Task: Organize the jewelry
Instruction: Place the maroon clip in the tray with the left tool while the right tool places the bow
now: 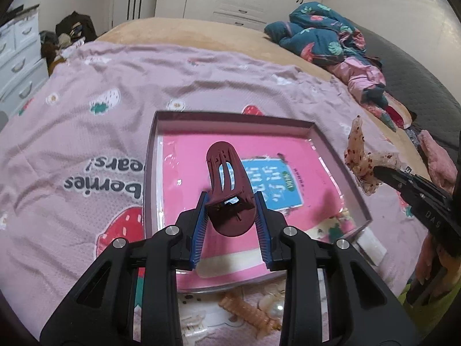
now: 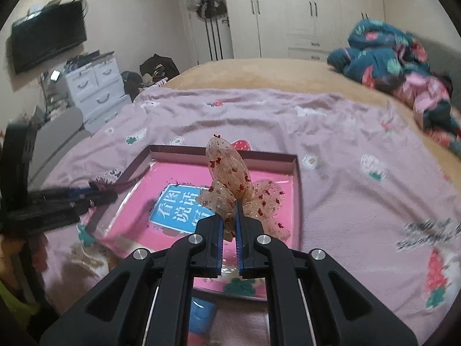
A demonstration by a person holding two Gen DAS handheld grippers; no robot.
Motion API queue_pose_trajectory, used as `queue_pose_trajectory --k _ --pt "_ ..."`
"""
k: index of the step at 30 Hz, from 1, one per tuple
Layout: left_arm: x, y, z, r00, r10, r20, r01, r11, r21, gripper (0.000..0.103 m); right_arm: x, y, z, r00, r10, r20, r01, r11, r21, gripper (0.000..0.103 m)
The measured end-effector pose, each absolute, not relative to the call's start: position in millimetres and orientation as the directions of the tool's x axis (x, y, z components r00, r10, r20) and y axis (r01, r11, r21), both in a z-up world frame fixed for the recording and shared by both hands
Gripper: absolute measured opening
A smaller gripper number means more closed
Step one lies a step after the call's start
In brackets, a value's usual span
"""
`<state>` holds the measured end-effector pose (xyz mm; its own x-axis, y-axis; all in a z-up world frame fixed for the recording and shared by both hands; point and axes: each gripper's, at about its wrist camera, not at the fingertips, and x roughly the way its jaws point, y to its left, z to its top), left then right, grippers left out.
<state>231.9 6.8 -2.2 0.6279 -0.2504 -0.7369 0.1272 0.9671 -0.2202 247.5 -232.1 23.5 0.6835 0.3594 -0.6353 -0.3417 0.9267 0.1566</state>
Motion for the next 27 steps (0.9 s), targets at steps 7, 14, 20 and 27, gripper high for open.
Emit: queue_pose_trajectory --k 7,14,20,27 --pt "237.9 12.8 -19.8 0.605 -0.236 -0.760 0.101 0.970 -0.221 0.023 254.3 -221.0 -8.4 0.692 0.276 -0.667 -0.294 0.952 0.088 0.007" --pt "233.8 17.6 -22.6 0.604 -0.223 -0.765 0.079 0.972 -0.221 0.024 258.8 -222.2 -33.0 0.660 0.247 -0.709 -0.279 0.957 0.074 0.013" --pt "213.7 26.4 -12.6 0.622 -0.225 -0.750 0.060 0.969 -0.241 0.041 250.7 -237.3 -30.0 0.652 0.316 -0.690 -0.263 0.947 0.185 0.062" --pt "178.1 30.5 17.5 0.687 -0.210 -0.695 0.050 0.969 -0.243 0.074 232.1 -258.8 -2.6 0.692 0.355 -0.629 -0.244 0.935 0.259 0.078"
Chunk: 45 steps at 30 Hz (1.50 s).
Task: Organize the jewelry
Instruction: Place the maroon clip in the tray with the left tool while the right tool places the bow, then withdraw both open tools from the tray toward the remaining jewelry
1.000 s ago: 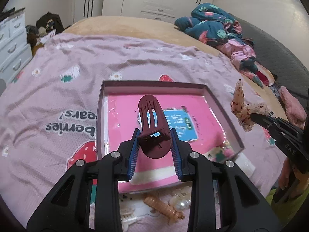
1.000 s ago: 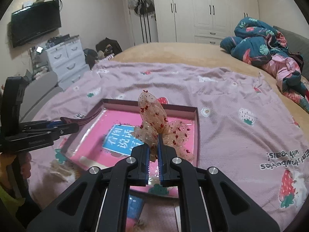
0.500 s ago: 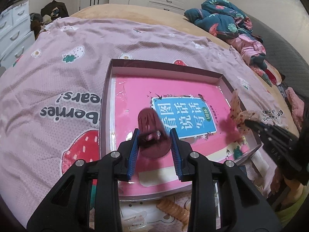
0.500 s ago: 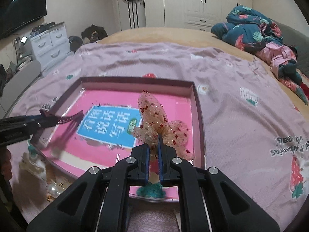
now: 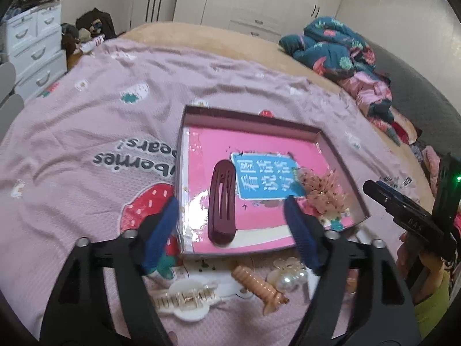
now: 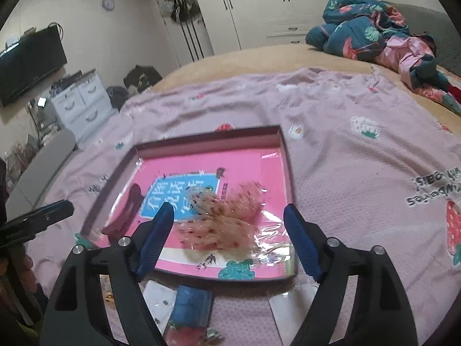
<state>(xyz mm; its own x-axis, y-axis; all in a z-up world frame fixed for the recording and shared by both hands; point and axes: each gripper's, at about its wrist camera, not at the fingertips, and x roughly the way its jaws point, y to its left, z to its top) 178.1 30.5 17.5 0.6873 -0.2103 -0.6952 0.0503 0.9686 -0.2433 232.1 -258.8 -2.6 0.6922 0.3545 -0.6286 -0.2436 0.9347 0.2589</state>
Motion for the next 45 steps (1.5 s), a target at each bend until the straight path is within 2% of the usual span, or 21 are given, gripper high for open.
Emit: queue_pose_trajectory --k 2,5,8,25,34,45 --pt "167.5 32.1 26.8 0.706 -0.203 -0.678 0.041 0.968 -0.247 0.084 224.5 -265.1 8.9 0.709 0.360 -0.607 -0.245 0.932 0.267 0.080" --pt "157.2 34.9 39.4 0.726 -0.187 -0.662 0.027 0.969 -0.244 0.092 211.9 -273.0 26.4 0.735 0.358 -0.576 -0.246 0.932 0.265 0.085" --pt "147.2 38.4 50.9 0.743 -0.188 -0.642 0.021 0.966 -0.259 0.094 198.6 -281.6 43.2 0.759 0.351 -0.548 -0.244 0.934 0.260 0.086" --pt "95.5 45.6 81.4 0.786 -0.207 -0.582 0.038 0.957 -0.288 0.094 128.9 -307.4 86.2 0.803 0.350 -0.483 -0.256 0.934 0.250 0.090" --pt "71.6 41.8 87.4 0.793 -0.211 -0.572 0.062 0.961 -0.269 0.094 101.8 -296.0 92.3 0.793 0.367 -0.486 -0.304 0.930 0.206 0.094" --pt "51.5 33.2 74.2 0.768 -0.219 -0.602 0.089 0.967 -0.239 0.094 79.4 -286.2 77.3 0.759 0.364 -0.540 -0.331 0.930 0.163 0.094"
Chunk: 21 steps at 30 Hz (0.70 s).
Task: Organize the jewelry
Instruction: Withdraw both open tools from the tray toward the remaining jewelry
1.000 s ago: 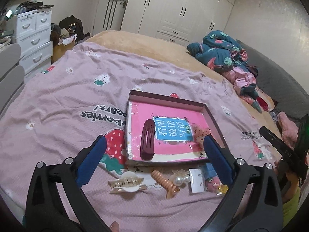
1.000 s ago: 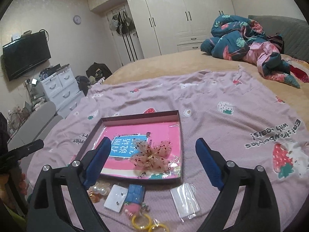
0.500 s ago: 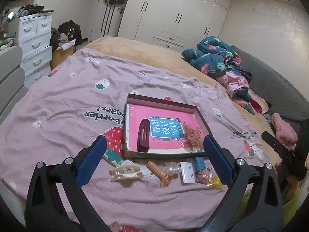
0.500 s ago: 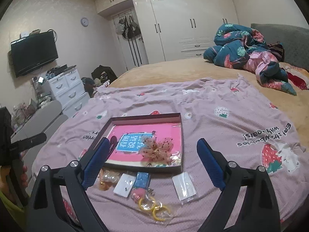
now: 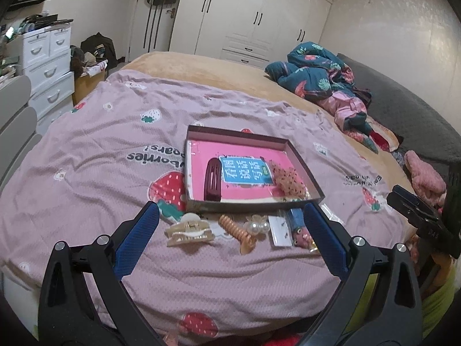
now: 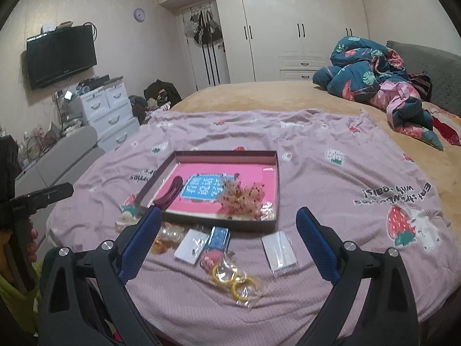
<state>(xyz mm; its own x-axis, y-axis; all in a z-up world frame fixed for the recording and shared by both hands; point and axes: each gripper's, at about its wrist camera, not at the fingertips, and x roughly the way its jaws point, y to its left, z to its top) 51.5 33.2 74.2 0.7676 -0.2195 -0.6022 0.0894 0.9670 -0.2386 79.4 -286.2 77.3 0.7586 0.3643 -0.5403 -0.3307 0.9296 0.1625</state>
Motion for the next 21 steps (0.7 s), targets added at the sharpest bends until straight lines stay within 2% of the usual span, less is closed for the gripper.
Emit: queue_pose_trajectory --k 21 --pt "46.7 21.3 22.7 0.659 -0.235 -0.714 0.113 0.970 -0.215 0.094 64.4 -262.2 31.5 0.666 0.350 -0.658 -0.400 0.913 0.080 0.094"
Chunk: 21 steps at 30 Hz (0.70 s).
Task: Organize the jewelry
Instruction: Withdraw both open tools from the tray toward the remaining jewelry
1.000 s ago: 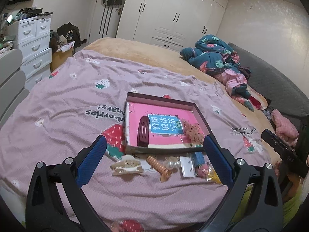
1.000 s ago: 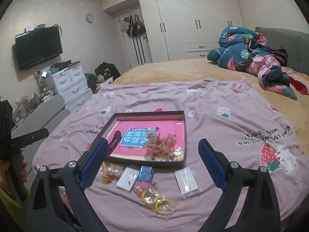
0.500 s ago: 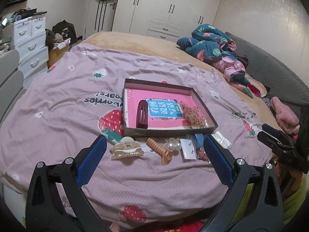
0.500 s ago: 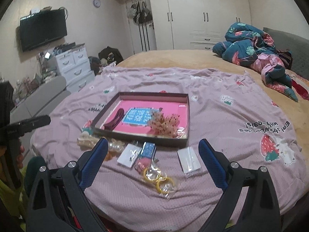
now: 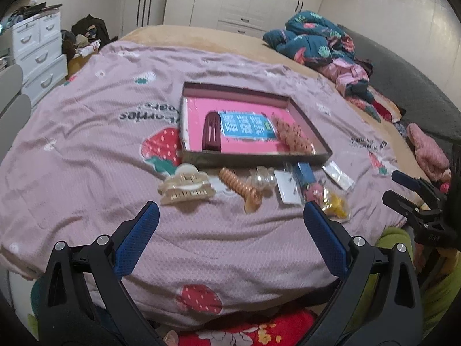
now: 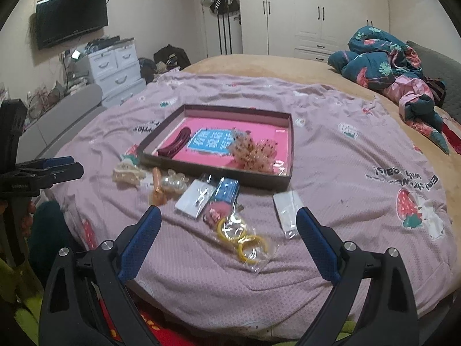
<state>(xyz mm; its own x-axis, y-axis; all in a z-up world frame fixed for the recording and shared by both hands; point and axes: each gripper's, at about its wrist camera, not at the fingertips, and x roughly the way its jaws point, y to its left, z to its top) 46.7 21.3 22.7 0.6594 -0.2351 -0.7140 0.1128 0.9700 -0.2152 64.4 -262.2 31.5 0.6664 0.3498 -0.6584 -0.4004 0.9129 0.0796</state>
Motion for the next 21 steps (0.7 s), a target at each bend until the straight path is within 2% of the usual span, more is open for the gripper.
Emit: queue_pose_trajectory --k 21 --pt "73.4 -14.8 -33.8 0.551 -0.274 -0.788 0.155 0.962 -0.226 0.094 98.1 -255.2 -43.5 0.578 0.236 -0.781 -0.407 0.913 -0.025 0.094"
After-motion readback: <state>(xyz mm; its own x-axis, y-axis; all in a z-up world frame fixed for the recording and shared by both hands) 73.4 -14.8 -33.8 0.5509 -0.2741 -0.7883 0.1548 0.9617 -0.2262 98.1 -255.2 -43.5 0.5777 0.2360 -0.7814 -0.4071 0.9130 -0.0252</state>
